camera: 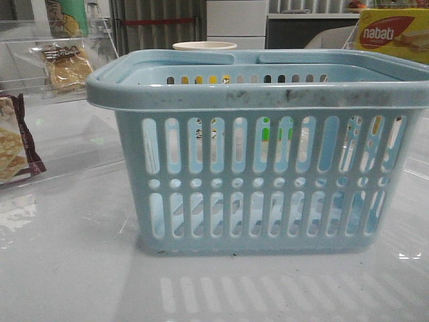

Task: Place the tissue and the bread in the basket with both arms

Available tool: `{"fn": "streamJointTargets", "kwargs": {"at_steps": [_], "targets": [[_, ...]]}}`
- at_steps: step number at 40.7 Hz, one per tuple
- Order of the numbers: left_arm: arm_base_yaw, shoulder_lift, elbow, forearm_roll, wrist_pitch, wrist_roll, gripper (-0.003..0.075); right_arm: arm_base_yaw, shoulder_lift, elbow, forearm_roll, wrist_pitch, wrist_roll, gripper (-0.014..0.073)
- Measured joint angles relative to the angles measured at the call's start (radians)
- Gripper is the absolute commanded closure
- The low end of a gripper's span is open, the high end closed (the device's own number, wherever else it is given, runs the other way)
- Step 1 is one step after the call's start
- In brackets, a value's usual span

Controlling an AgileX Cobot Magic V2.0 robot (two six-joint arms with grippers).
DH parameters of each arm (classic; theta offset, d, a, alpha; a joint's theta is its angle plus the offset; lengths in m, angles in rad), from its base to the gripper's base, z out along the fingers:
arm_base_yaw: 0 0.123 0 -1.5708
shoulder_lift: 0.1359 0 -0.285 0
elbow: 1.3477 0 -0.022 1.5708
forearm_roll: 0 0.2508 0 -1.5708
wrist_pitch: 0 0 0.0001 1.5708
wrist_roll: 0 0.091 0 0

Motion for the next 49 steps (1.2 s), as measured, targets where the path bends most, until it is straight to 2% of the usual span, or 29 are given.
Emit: {"fn": "streamJointTargets", "kwargs": {"at_steps": [7,11,18,25,28,31,35,38,41,49], "targets": [[0.0,0.144,-0.157,0.0,0.124,0.0,0.0629,0.001,0.147,-0.183,-0.002,0.158,0.0,0.0538],[0.0,0.211,-0.181,0.0,0.169,0.0,0.0629,0.001,0.223,-0.234,-0.003,0.24,0.0,0.0538],[0.0,0.297,-0.178,0.0,0.278,0.0,0.0629,0.001,0.313,-0.217,-0.003,0.34,0.0,0.0538],[0.0,0.365,-0.156,0.002,0.366,0.0,0.0627,0.001,0.383,-0.144,-0.005,0.37,0.0,0.0537],[0.0,0.386,-0.143,0.011,0.383,0.0,0.0594,0.001,0.409,-0.116,-0.005,0.374,0.0,0.0524],[0.0,0.402,-0.133,0.029,0.39,0.0,0.0493,0.001,0.431,-0.101,-0.005,0.379,0.0,0.0441],[0.0,0.413,-0.131,0.035,0.39,0.0,0.0279,0.001,0.445,-0.099,-0.005,0.377,0.0,0.0225],[0.0,0.415,-0.131,0.037,0.39,0.0,0.0204,0.001,0.445,-0.099,-0.005,0.372,0.0,0.0089],[0.0,0.415,-0.131,0.037,0.39,0.0,0.0205,0.001,0.447,-0.099,-0.005,0.364,0.0,0.002],[0.0,0.415,-0.131,0.037,0.39,0.0,0.0251,0.001,0.457,-0.106,-0.031,0.32,0.007,0.0022]]}}
